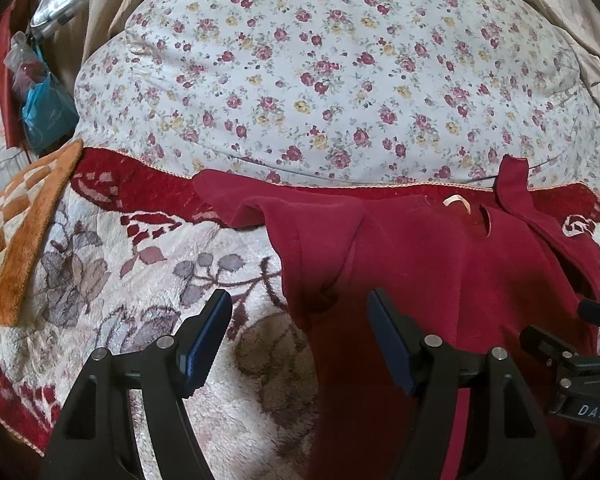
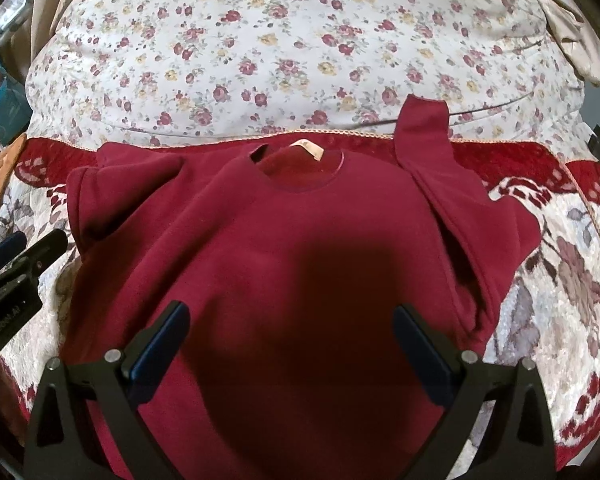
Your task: Fold small clothes
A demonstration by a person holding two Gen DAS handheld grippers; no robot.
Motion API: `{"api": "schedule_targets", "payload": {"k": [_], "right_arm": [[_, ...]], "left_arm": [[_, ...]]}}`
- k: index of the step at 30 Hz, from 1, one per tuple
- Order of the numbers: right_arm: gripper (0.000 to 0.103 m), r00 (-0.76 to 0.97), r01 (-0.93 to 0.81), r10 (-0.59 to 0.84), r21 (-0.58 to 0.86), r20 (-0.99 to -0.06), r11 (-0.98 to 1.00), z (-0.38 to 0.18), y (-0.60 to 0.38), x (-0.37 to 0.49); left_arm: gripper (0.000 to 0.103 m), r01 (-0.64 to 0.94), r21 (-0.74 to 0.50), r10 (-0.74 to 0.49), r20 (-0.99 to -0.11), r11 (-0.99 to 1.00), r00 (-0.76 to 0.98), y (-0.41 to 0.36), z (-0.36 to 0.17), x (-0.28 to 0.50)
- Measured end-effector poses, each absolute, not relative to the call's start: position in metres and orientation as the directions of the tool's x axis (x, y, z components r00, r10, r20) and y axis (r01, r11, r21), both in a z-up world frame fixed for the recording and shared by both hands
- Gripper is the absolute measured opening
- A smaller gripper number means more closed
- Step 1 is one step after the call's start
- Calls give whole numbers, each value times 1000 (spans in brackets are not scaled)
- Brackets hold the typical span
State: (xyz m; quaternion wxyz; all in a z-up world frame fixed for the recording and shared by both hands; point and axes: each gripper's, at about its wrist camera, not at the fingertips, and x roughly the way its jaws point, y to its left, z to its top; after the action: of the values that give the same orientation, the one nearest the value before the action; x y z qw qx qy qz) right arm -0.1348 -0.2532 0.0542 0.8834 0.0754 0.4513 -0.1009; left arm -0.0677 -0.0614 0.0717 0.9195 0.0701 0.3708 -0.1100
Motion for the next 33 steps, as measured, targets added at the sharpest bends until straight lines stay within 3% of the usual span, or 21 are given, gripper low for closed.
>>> {"api": "schedule_targets", "payload": {"k": [33], "right_arm": [[103,552,244,-112,31,-826,969,50,-250,-125]], "left_arm": [[49,257,48,-150,-702,965,696,-62,67,-66]]}}
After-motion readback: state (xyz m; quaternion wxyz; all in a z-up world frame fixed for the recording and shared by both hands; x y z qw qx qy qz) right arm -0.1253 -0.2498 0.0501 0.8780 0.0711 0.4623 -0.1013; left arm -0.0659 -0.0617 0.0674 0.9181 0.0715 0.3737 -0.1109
